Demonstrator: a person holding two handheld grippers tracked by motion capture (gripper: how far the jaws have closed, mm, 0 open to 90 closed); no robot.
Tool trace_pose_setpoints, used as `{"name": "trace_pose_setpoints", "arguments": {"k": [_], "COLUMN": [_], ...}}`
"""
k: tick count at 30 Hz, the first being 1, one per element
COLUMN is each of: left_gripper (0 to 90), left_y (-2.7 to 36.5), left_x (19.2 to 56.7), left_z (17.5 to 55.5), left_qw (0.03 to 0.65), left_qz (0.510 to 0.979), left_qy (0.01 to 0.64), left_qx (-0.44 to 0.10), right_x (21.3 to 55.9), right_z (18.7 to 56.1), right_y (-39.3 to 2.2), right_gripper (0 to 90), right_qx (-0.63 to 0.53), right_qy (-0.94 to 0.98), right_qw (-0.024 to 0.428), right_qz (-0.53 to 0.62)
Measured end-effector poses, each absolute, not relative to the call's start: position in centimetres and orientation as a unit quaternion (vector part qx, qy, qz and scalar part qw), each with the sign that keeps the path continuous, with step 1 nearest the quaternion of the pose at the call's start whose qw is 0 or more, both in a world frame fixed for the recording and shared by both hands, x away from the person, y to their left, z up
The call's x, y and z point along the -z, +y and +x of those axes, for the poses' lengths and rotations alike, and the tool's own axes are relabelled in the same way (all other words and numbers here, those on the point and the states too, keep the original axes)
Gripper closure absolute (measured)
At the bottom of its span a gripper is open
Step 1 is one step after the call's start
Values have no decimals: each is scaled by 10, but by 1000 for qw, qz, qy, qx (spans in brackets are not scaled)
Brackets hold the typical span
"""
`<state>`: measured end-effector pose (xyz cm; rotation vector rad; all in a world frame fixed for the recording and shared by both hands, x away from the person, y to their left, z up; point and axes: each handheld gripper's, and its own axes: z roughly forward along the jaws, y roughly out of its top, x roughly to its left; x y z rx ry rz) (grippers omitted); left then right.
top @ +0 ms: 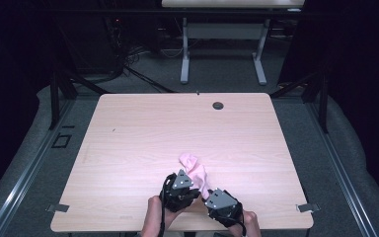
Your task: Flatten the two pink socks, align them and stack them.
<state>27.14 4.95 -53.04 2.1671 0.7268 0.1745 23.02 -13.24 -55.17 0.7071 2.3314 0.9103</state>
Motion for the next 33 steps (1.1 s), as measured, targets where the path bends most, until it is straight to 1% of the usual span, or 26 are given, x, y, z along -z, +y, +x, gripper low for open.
{"name": "trace_pose_setpoints", "arguments": {"k": [2, 5, 7, 9, 10, 12, 16, 17, 20, 22, 24, 26, 29, 30, 32, 33], "left_gripper": [885, 883, 877, 847, 815, 708, 523, 498, 483, 484, 525, 607, 811, 866, 884, 886], "left_y": [52, 55, 57, 59, 60, 62, 66, 67, 73, 77, 80, 83, 83, 83, 81, 80], "left_x": [529, 529, 529, 529, 530, 533, 546, 550, 563, 569, 572, 573, 569, 567, 562, 558], "left_z": [271, 270, 268, 267, 265, 259, 237, 232, 219, 216, 217, 219, 222, 223, 224, 223], "left_qw": [414, 417, 418, 420, 423, 428, 426, 422, 407, 393, 382, 373, 378, 380, 381, 381], "left_qz": [862, 862, 862, 863, 861, 859, 849, 849, 847, 849, 850, 852, 857, 860, 868, 873], "left_qy": [285, 280, 278, 270, 271, 265, 270, 269, 274, 279, 287, 290, 276, 272, 265, 262], "left_qx": [-68, -67, -72, -74, -79, -93, -158, -171, -203, -217, -223, -225, -215, -205, -180, -157], "right_x": [549, 544, 540, 535, 532, 526, 515, 513, 509, 507, 506, 504, 502, 502, 502, 501], "right_z": [227, 227, 228, 229, 231, 234, 238, 239, 240, 241, 242, 241, 238, 237, 235, 232], "right_y": [-133, -135, -136, -139, -140, -143, -145, -146, -147, -149, -152, -156, -162, -165, -171, -174], "right_gripper": [772, 845, 854, 860, 860, 861, 861, 861, 861, 861, 861, 861, 861, 861, 861, 861], "right_qx": [-345, -351, -362, -366, -375, -386, -392, -391, -391, -388, -391, -394, -397, -395, -391, -388], "right_qy": [862, 861, 859, 861, 859, 856, 854, 854, 852, 852, 848, 846, 842, 843, 843, 843], "right_qw": [277, 281, 272, 256, 243, 220, 189, 184, 172, 163, 152, 143, 125, 118, 108, 103], "right_qz": [247, 239, 240, 243, 251, 263, 285, 290, 303, 313, 324, 330, 343, 346, 353, 358]}}
